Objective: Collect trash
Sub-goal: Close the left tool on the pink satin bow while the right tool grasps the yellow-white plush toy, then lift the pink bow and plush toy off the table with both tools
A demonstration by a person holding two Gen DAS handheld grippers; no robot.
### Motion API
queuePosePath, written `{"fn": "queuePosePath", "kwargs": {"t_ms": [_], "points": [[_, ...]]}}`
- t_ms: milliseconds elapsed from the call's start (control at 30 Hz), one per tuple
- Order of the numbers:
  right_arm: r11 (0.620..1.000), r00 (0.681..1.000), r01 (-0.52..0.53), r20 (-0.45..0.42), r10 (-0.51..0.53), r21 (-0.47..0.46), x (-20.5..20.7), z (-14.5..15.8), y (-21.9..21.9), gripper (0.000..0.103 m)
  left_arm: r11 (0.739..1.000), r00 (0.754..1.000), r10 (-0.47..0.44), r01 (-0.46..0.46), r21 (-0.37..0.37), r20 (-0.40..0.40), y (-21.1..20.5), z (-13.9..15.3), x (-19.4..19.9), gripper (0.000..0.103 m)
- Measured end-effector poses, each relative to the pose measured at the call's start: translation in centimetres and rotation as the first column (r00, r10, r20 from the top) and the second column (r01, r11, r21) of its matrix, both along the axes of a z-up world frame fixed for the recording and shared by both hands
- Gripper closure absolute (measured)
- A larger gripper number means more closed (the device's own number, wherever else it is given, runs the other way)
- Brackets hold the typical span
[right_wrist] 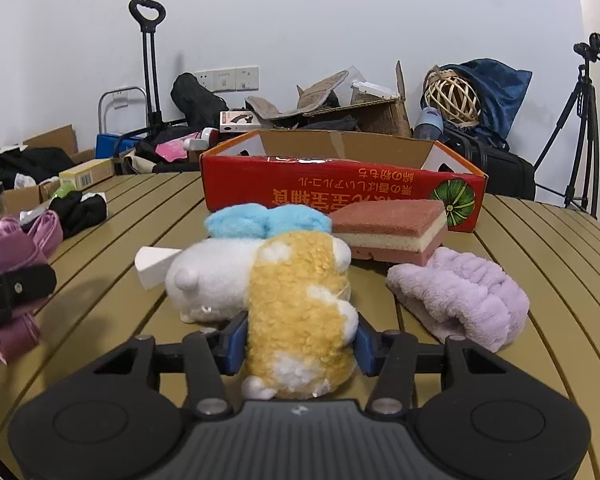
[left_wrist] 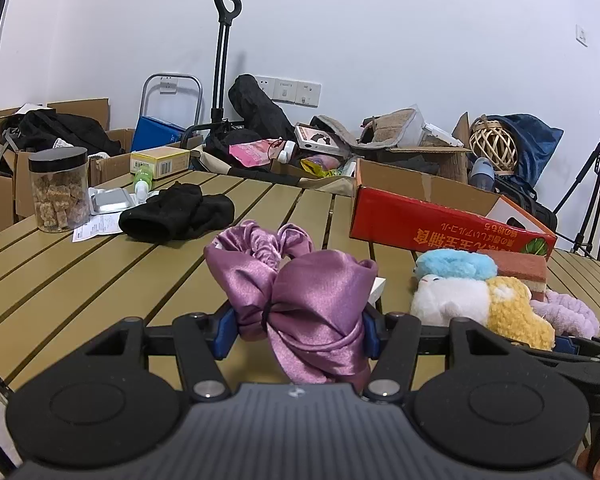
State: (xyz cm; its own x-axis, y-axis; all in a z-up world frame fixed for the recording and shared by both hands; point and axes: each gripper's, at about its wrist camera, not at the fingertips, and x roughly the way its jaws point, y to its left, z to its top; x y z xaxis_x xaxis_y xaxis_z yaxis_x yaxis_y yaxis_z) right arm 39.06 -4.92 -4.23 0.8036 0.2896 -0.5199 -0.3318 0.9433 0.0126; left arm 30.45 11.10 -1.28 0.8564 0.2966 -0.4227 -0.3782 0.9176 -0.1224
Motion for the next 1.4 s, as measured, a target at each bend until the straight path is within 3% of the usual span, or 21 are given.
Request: {"fn": "queuePosePath", "kwargs": {"t_ms": [667, 1400], "points": [[0.994, 0.997, -0.007, 0.073, -0.001, 0.107, -1.8, 0.9, -2.2, 0.058, 1.0, 1.0, -0.003, 0.003, 0.001, 0.008, 0.0, 0.0, -0.2, 0.044], [0.994, 0.986, -0.041, 0.164, 0.023, 0.103, -5.2, 1.5, -3.6, 0.058, 1.0, 0.999, -0.025, 0.025, 0.004, 0.033, -0.1, 0.3, -1.6, 0.044]]}}
